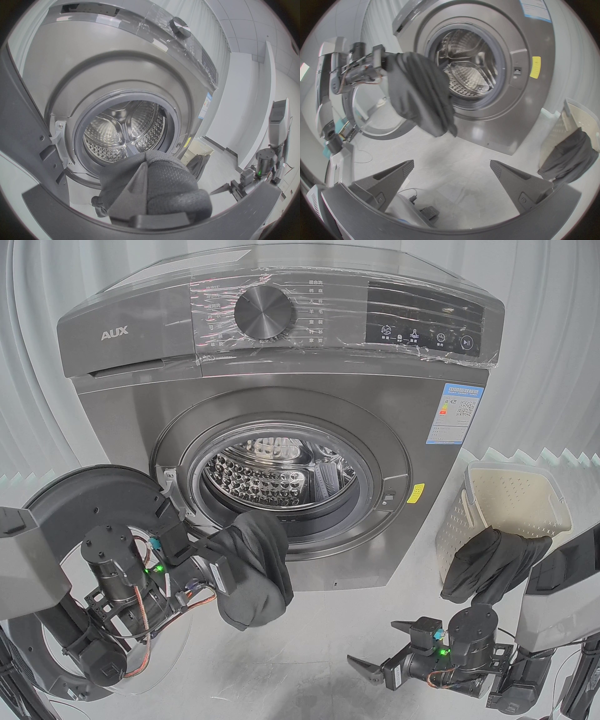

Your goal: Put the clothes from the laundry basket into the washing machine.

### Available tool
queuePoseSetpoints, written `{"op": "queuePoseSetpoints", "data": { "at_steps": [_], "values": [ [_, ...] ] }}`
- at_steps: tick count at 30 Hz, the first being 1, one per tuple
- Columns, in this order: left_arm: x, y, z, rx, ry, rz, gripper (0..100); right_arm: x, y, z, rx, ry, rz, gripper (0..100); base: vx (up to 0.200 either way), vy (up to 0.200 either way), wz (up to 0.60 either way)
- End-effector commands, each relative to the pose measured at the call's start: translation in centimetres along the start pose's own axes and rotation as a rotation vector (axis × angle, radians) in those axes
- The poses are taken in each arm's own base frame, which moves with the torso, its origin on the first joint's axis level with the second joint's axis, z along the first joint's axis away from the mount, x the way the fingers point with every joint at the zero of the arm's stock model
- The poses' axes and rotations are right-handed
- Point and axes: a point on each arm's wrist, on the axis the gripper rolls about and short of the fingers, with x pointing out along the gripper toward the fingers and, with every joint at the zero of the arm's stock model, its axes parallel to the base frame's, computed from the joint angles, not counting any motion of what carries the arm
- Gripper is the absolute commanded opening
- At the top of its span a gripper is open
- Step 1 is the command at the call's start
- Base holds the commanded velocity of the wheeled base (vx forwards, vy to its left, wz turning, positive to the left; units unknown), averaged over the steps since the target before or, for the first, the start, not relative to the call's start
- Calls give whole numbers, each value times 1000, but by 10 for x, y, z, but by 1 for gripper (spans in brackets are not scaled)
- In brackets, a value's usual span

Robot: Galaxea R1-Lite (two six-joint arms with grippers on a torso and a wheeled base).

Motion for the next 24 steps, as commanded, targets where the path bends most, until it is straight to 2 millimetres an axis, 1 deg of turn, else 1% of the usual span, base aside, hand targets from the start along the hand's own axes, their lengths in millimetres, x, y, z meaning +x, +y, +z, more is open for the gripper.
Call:
{"op": "queuePoseSetpoints", "data": {
  "at_steps": [1, 2, 3, 6, 12, 14, 16, 18, 21, 24],
  "values": [
    [-20, -7, 11, -8, -20, -17, 0, -4, -17, 10, 48, -48, -119, 100, 0, 0, 0],
    [-20, -7, 10, -8, -17, -17, 0, -4, -17, 10, 48, -50, -123, 100, 0, 0, 0],
    [-23, -6, 7, -10, 0, -8, 0, -5, -20, 13, 65, -73, -185, 100, 0, 0, 0],
    [-28, -5, 4, -6, 18, -2, 0, -8, -27, 18, 129, -102, -240, 100, 0, 0, 0],
    [-32, -6, -4, 7, 54, 12, 0, -16, -42, 30, 161, -162, -284, 100, 0, 0, 0],
    [-31, -5, -8, 5, 72, 17, 0, -17, -50, 31, 172, -166, -305, 100, 0, 0, 0],
    [-29, -3, -13, 2, 90, 25, 0, -20, -62, 33, 189, -178, -320, 100, 0, 0, 0],
    [-28, -3, -13, 1, 90, 23, 0, -22, -69, 33, 200, -178, -318, 100, 0, 0, 0],
    [-28, -4, -14, 8, 98, 19, 0, -22, -72, 33, 205, -177, -308, 100, 0, 0, 0],
    [-27, -3, -15, 11, 99, 22, 0, -22, -69, 34, 200, -182, -299, 100, 200, 0, 0]
  ]
}}
